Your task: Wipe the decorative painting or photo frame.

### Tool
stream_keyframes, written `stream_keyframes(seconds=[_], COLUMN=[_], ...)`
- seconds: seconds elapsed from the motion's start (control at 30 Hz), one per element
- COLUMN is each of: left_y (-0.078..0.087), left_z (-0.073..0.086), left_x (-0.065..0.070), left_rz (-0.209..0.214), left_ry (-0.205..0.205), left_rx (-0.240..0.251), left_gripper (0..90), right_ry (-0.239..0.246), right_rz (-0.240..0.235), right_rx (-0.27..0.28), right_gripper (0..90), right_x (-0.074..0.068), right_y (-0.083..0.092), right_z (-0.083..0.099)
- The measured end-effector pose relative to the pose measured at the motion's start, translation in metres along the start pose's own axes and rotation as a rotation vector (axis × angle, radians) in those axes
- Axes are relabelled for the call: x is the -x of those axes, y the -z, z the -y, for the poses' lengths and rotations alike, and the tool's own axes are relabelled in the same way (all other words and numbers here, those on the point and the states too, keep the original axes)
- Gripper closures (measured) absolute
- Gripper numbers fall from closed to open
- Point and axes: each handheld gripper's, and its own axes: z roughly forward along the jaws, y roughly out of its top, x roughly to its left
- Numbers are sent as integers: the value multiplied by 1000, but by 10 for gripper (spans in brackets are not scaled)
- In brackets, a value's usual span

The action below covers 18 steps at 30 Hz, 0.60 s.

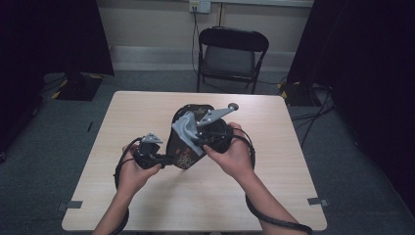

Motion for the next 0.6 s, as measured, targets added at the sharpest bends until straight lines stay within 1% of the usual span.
stream_keyframes(seconds=[0.17,0.2,0.6], left_y=[0,0,0], left_z=[0,0,0], left_x=[-1,-1,0], left_rz=[2,3,0], left_ry=[-5,0,-1], left_rx=[-4,-4,-6], left_gripper=[787,786,787], right_ry=[-24,-31,-78], right_rz=[-21,-24,-34], right_rx=[-19,-22,-95], right_gripper=[800,800,799], right_x=[0,1,4], right_y=[-17,-20,-49], right_z=[15,18,55])
